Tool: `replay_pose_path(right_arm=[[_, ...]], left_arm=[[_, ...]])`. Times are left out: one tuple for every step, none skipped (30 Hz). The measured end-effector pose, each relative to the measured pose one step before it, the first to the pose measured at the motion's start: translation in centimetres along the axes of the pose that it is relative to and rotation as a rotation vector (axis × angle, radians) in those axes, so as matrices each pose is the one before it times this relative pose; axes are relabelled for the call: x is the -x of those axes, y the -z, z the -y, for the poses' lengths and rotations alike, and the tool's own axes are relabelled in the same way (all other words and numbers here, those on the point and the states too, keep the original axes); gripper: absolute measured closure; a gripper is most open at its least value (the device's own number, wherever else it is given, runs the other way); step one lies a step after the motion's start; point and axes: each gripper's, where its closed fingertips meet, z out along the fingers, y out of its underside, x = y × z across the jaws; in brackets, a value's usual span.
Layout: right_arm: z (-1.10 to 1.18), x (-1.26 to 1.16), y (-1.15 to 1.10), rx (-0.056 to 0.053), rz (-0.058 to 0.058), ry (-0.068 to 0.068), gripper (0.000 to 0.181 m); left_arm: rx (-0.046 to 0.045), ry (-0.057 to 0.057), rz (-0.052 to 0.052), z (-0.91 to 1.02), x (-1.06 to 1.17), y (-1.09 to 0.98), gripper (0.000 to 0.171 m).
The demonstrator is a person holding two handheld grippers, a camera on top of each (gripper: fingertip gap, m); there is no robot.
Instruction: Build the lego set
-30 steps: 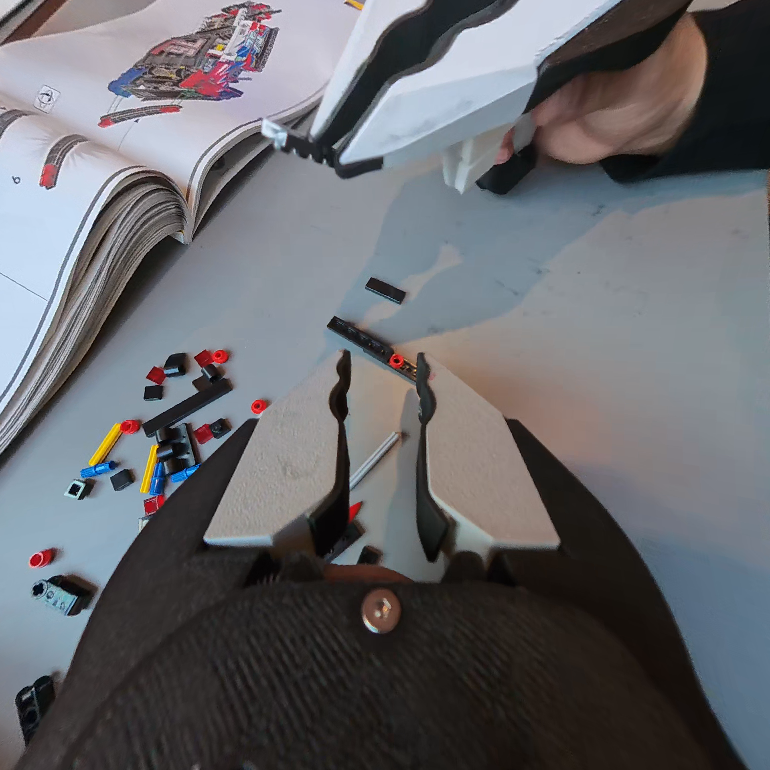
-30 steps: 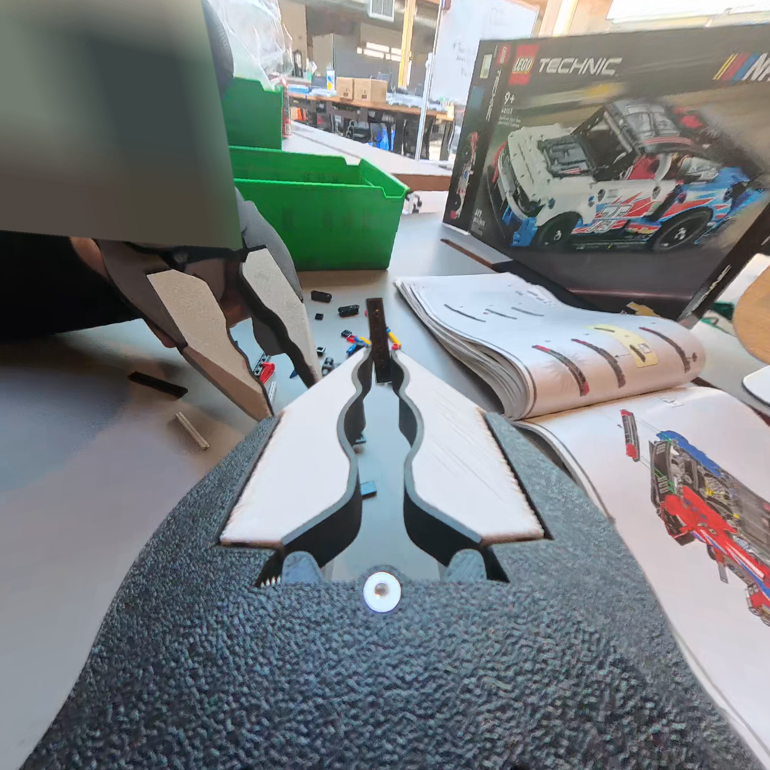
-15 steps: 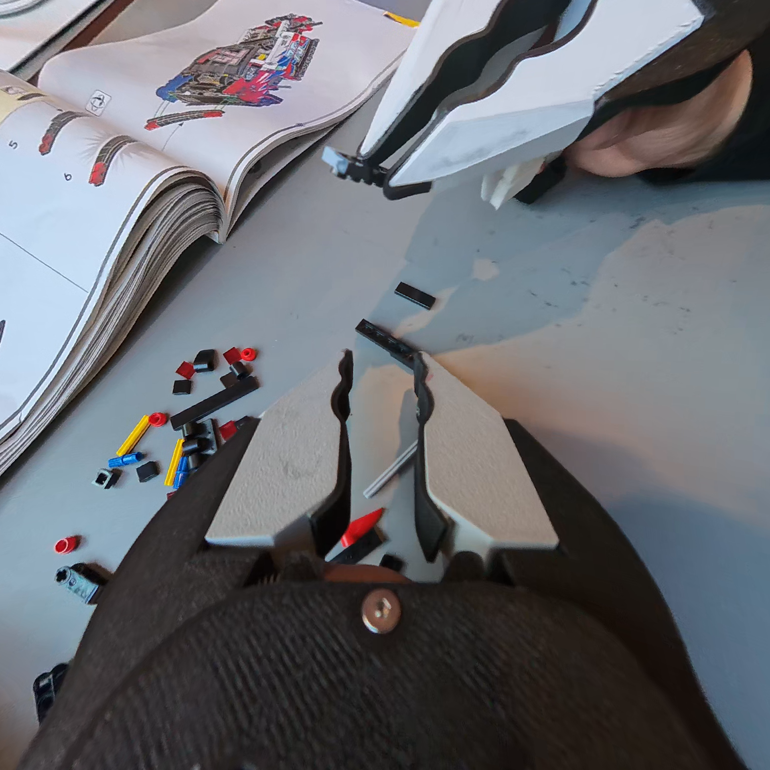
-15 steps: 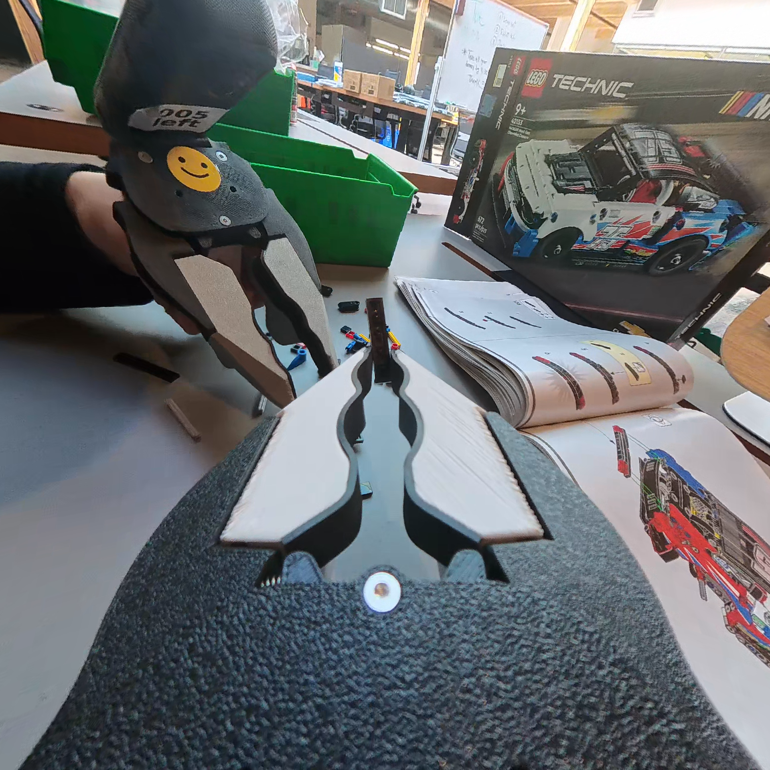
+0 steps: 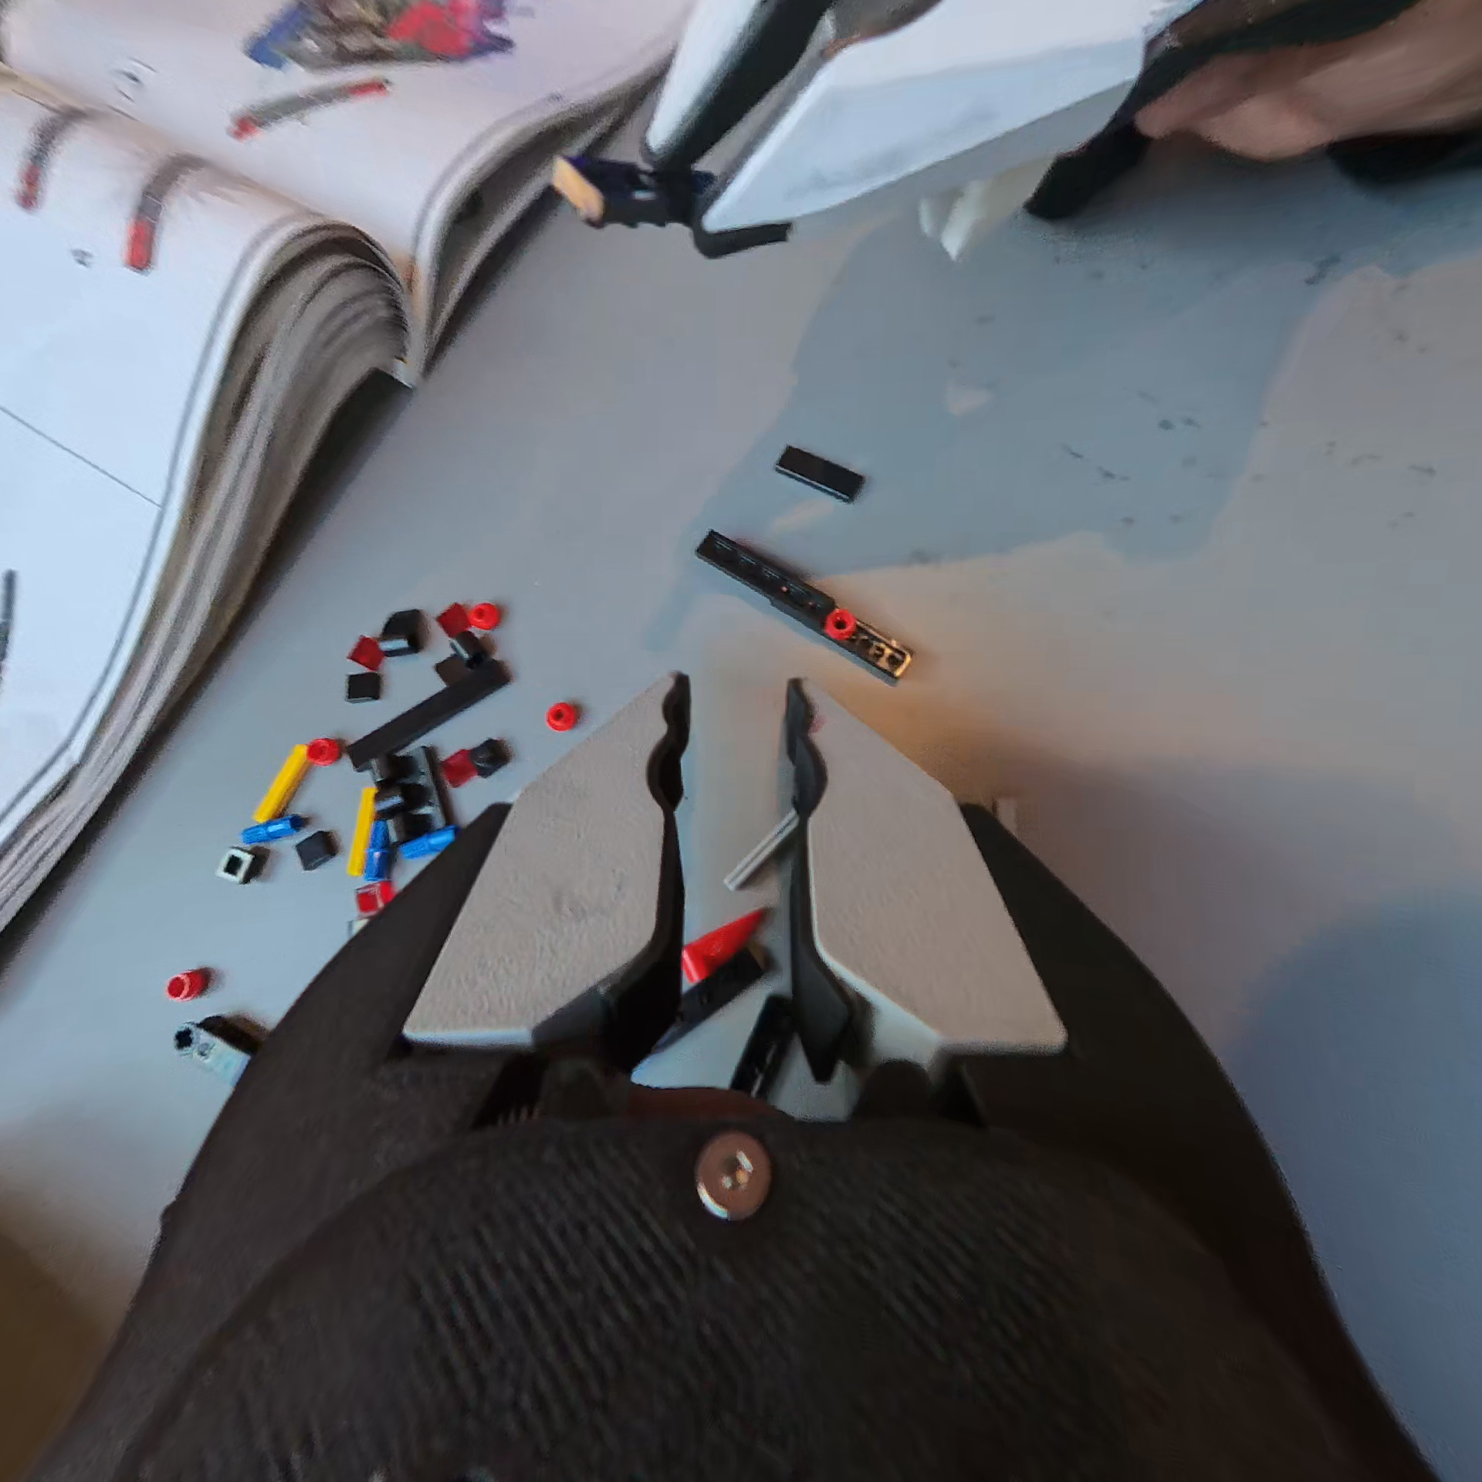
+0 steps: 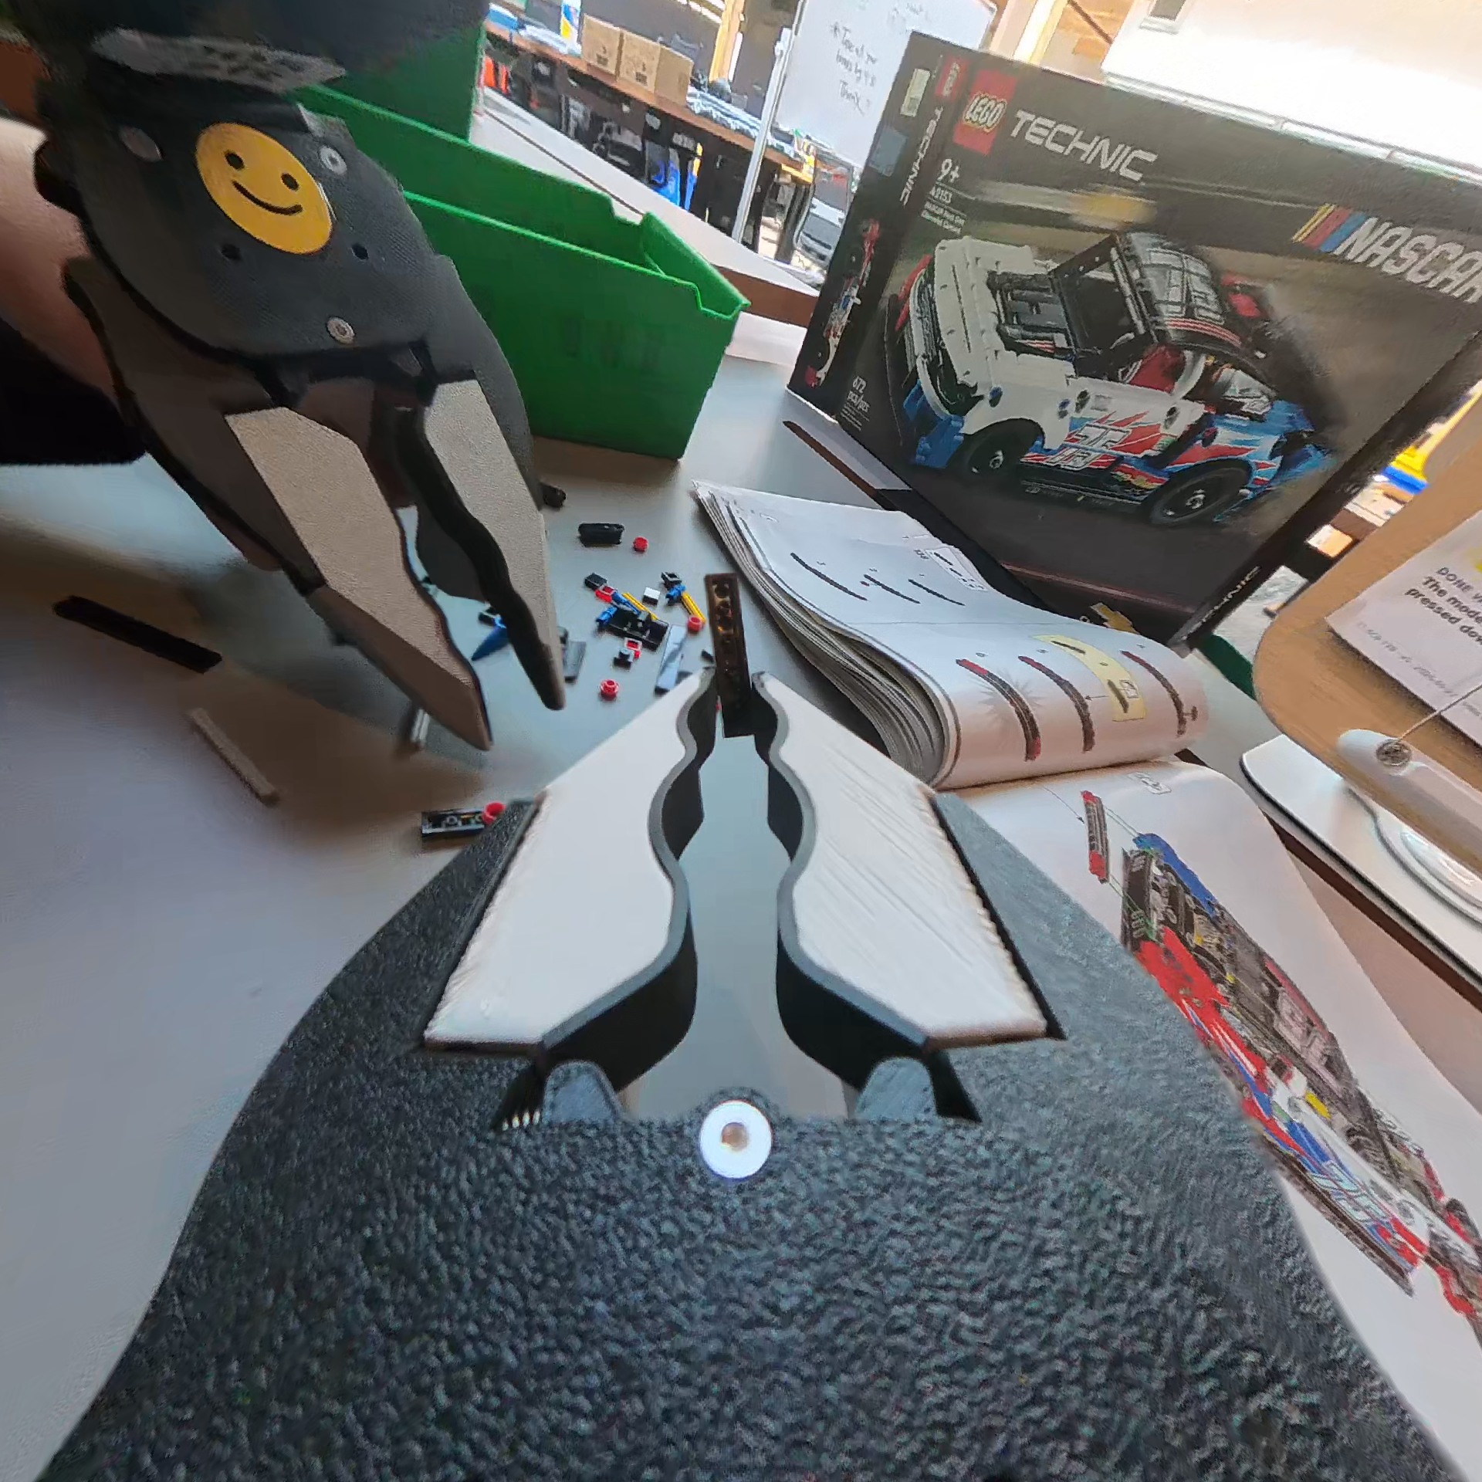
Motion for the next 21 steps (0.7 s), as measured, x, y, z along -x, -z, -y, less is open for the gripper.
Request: replay_pose_path(right_arm=[[-0.123, 0.033, -0.022, 0.0078, -0.0042, 0.0144, 0.174], [-0.039, 0.048, 0.020, 0.0024, -0.0029, 0.0106, 0.174], [-0.029, 0.024, 0.073, 0.0007, -0.0036, 0.0081, 0.174], [-0.054, 0.002, 0.150, 0.0015, -0.0024, 0.0055, 0.174], [-0.083, -0.056, 0.200, 0.0022, -0.0033, 0.0005, 0.174], [-0.067, -0.126, 0.253, 0.0014, -0.0051, -0.0066, 0.174], [-0.031, -0.161, 0.289, -0.0005, -0.0051, -0.0150, 0.174], [0.002, -0.205, 0.290, -0.0027, -0.0053, -0.0208, 0.174], [0.022, -0.213, 0.289, -0.0051, -0.0053, -0.0184, 0.174], [-0.004, -0.192, 0.297, -0.0046, -0.0041, -0.0109, 0.174], [-0.067, -0.129, 0.303, -0.0009, -0.0013, -0.0041, 0.174], [-0.161, -0.042, 0.303, 0.0044, 0.0040, 0.0009, 0.174], [-0.238, 0.102, 0.331, 0.0097, 0.0112, 0.0029, 0.174], [-0.261, 0.307, 0.350, 0.0120, 0.0221, 0.0012, 0.174], [-0.221, 0.431, 0.355, 0.0116, 0.0256, -0.0010, 0.174], [-0.187, 0.479, 0.291, 0.0116, 0.0227, -0.0016, 0.174], [-0.319, 0.632, 0.186, 0.0246, 0.0291, -0.0005, 0.174], [-0.614, 0.741, 0.010, 0.0493, 0.0352, -0.0098, 0.174], [-0.688, 0.836, -0.124, 0.0604, 0.0397, -0.0297, 0.174], [-0.610, 0.790, -0.213, 0.0547, 0.0342, -0.0360, 0.175], [-0.663, 0.512, -0.284, 0.0526, 0.0145, -0.0265, 0.175]], left_arm=[[0.00958, 0.0006, -0.0039, -0.057, -0.181, -0.186, 0.149], [-0.00369, 0.0018, -0.0112, 0.133, -0.349, -0.204, 0.149], [-0.00155, 0.0097, -0.0345, 0.132, -0.709, -0.267, 0.150], [0.00574, 0.0139, -0.0457, 0.064, -0.889, -0.342, 0.151], [0.00876, 0.0096, -0.0273, 0.022, -0.620, -0.408, 0.151], [0.00695, 0.0040, -0.0085, 0.031, -0.399, -0.403, 0.150], [-0.01115, 0.0034, -0.0073, 0.361, -0.468, -0.236, 0.152], [-0.00352, 0.0194, -0.0272, 0.326, -0.814, -0.300, 0.153], [-0.01543, 0.0262, -0.0358, 0.513, -1.016, -0.355, 0.152], [-0.00612, 0.0077, -0.0243, 0.304, -0.906, -0.330, 0.152], [0.01565, -0.0180, 0.0063, -0.068, -0.414, -0.211, 0.151], [0.02364, -0.0340, 0.0373, -0.183, 0.143, 0.053, 0.151], [0.01259, -0.0353, 0.0405, -0.024, 0.309, 0.342, 0.151], [-0.00471, -0.0357, 0.0176, 0.223, 0.102, 0.569, 0.151], [-0.02156, -0.0315, 0.0136, 0.452, 0.165, 0.717, 0.151], [-0.01846, -0.0254, 0.0378, 0.432, 0.731, 0.692, 0.151], [-0.00069, -0.0339, 0.0542, 0.220, 1.166, 0.483, 0.151], [0.00760, -0.0564, 0.0458, 0.073, 1.092, 0.202, 0.148], [-0.00097, -0.0700, 0.0286, 0.017, 0.809, -0.083, 0.144], [-0.00540, -0.0678, 0.0023, -0.089, 0.371, -0.327, 0.140], [-0.00527, -0.0561, -0.0310, -0.211, -0.165, -0.453, 0.136]])
